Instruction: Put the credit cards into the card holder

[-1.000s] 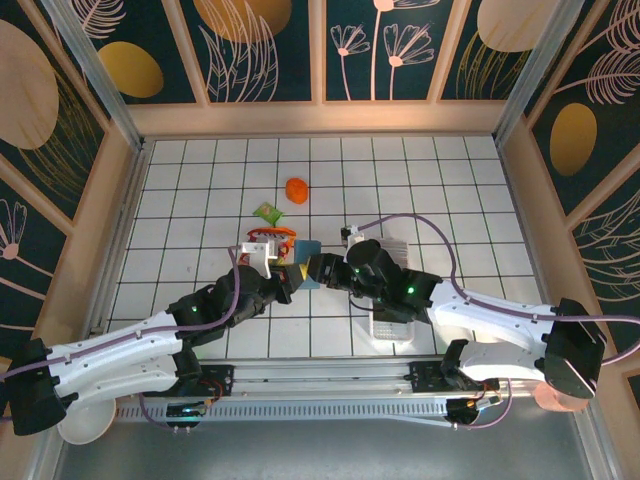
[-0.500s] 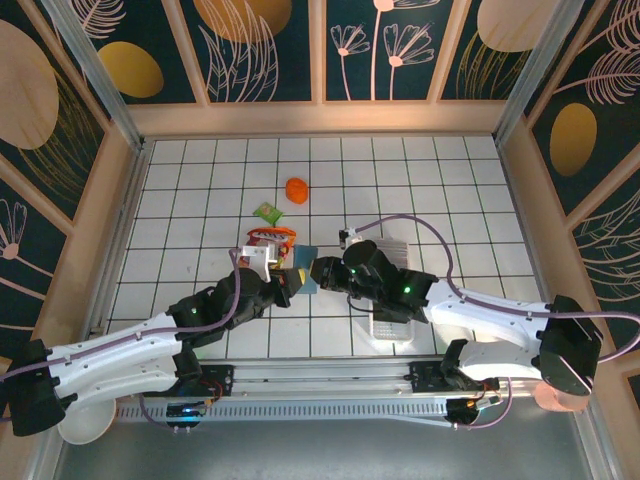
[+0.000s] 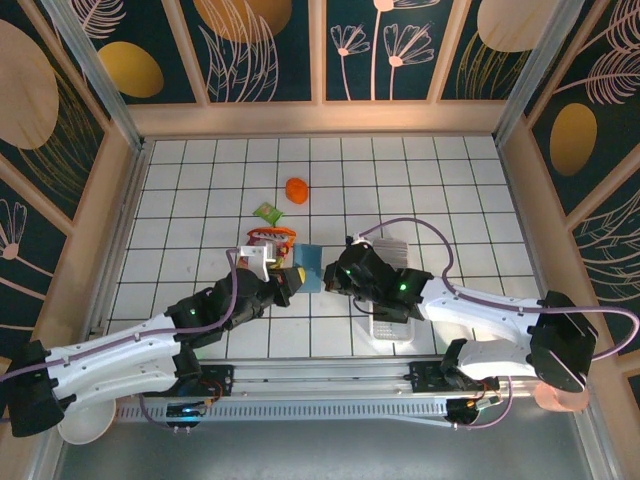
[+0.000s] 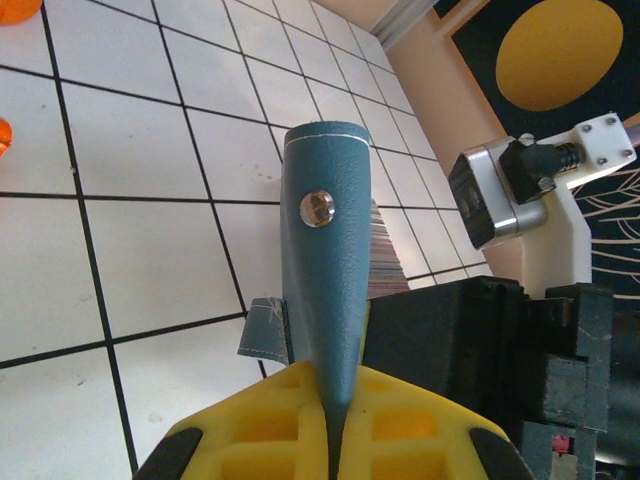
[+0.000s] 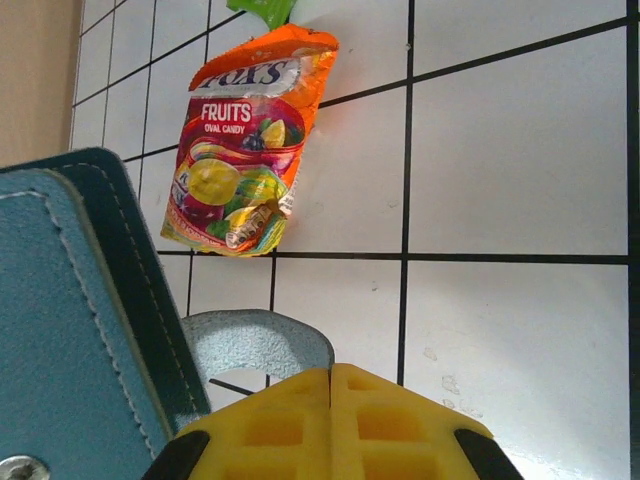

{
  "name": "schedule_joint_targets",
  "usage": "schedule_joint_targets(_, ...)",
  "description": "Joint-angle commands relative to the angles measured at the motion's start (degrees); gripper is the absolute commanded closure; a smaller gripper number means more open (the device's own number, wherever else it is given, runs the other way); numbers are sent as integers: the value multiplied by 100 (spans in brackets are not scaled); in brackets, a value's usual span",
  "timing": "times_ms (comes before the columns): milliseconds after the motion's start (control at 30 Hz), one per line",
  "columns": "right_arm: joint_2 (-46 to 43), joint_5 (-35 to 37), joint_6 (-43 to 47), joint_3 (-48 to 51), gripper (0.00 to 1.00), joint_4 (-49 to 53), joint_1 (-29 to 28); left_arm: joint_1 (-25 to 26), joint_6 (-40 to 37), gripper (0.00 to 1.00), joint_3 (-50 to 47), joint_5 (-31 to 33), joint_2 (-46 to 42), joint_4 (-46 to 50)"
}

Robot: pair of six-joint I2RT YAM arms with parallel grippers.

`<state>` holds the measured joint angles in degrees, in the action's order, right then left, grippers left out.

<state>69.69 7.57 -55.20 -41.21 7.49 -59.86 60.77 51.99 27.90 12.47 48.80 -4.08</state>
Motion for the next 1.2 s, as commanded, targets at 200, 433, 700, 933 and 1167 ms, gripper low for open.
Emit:
schedule_joint_targets(200,159,-53,-112,500,100,-68,3,17,1311,100,-718,-546,540,-793)
schedule_joint_targets(433,525,-250,-96,613,100,-293,0,20,1635,95,-838,-607,1085,-1182)
schedule_joint_targets(700,474,-373,-46,597,100,-370,-21,19,1974,65,-1132,-198,974,-867)
schedule_joint_targets(933,368,-432,-18,476,100,-269,-98,18,2003,55,-1276,295,625,-114)
schedule_joint_targets(1167,30,-450,9,335,100,-357,-179,20,1456,31,-697,445,704,408)
